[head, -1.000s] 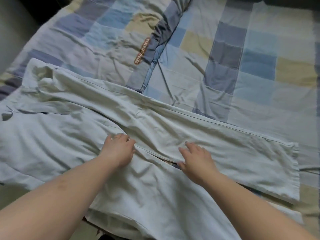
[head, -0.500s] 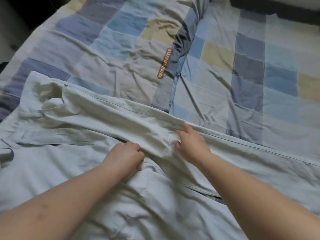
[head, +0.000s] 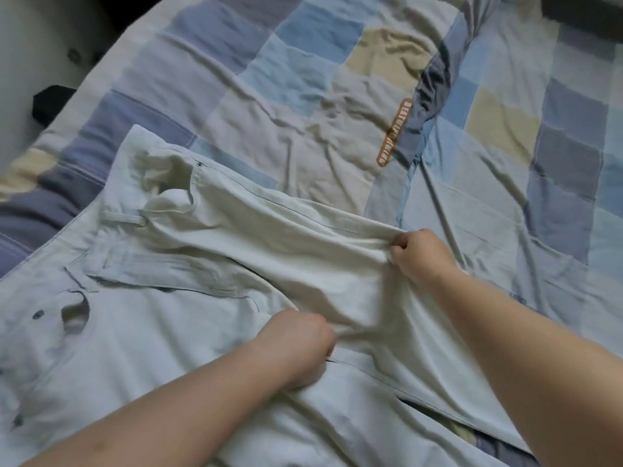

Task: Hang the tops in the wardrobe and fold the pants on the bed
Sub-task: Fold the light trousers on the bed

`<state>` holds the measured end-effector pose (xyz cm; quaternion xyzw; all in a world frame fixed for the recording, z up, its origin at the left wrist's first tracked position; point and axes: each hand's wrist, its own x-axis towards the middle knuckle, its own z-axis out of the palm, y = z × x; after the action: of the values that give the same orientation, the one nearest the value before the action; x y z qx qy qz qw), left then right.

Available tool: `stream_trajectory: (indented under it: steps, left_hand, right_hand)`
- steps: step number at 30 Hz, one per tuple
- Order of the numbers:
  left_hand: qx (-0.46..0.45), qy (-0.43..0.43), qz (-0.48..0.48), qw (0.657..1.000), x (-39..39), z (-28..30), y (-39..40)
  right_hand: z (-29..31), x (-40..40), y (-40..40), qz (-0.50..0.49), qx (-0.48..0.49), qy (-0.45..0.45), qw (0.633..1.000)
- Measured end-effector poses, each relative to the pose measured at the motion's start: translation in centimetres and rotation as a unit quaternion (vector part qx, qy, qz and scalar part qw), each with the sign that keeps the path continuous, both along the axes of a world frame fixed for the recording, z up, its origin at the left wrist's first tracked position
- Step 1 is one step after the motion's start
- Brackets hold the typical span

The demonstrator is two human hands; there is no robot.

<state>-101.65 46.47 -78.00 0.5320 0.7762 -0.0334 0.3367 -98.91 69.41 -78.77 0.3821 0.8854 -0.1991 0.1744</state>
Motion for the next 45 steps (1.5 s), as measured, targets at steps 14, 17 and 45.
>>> stream_trajectory:
  steps: [14, 17, 45]
  left_hand:
    - [0.210, 0.146, 0.506, 0.823, -22.1, 3.4, -10.4]
    - [0.141, 0.129, 0.577, 0.794, -23.5, 2.7, -11.8]
    - [0.161, -0.178, 0.582, 0.777, -25.1, 1.6, -17.9]
  right_hand:
    - [2.6, -11.7, -12.6, 0.247, -0.037, 0.139, 0.958]
    - [3.2, -13.5, -14.4, 0.344, -0.005, 0.161, 0.925]
    - [2.2, -23.0, -22.1, 0.330, -0.083, 0.068, 0.938]
